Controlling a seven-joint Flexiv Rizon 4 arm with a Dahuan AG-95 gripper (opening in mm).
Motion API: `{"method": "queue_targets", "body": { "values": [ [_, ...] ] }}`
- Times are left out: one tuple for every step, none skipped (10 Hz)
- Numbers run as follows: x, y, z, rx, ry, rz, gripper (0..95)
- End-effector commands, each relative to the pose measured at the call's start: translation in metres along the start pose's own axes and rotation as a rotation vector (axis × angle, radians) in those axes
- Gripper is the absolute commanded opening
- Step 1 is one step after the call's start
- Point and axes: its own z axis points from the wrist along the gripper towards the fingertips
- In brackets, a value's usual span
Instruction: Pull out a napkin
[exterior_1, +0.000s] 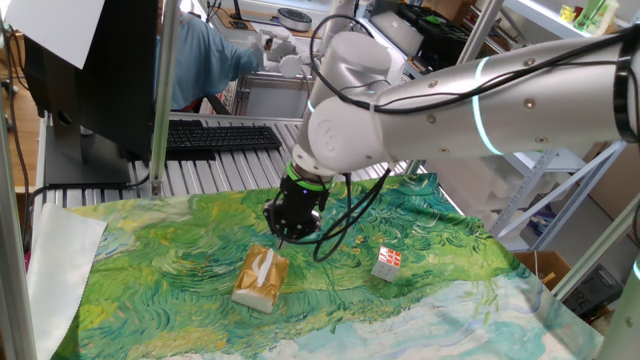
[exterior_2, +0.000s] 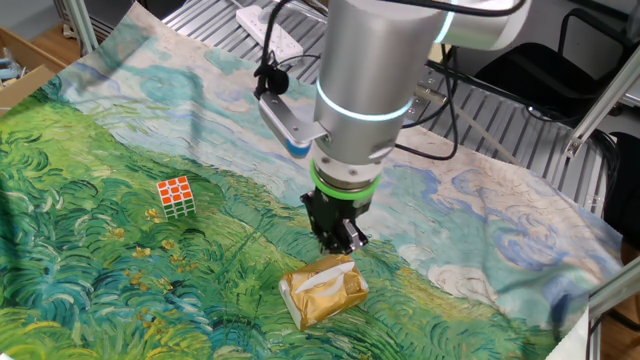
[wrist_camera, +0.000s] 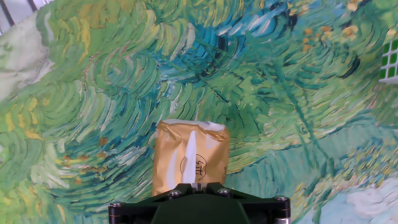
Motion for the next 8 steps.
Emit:
{"method": "queue_targets", "body": {
  "values": [
    [0.000, 0.003, 0.003, -0.008, -0.001, 0.011, 0.0],
    [0.001, 0.009, 0.003, -0.003, -0.005, 0.031, 0.0],
    [0.005, 0.019, 0.001, 0.011, -0.012, 0.050, 0.0],
    [0.006, 0.022, 0.000, 0.021, -0.017, 0.053, 0.0],
    [0.007, 0.023, 0.000, 0.028, -0.020, 0.047, 0.0],
    [0.007, 0.022, 0.000, 0.045, -0.028, 0.028, 0.0],
    [0.007, 0.021, 0.001, 0.068, -0.039, 0.011, 0.0],
    [0.008, 0.020, 0.001, 0.099, -0.054, -0.007, 0.0]
  ]
}}
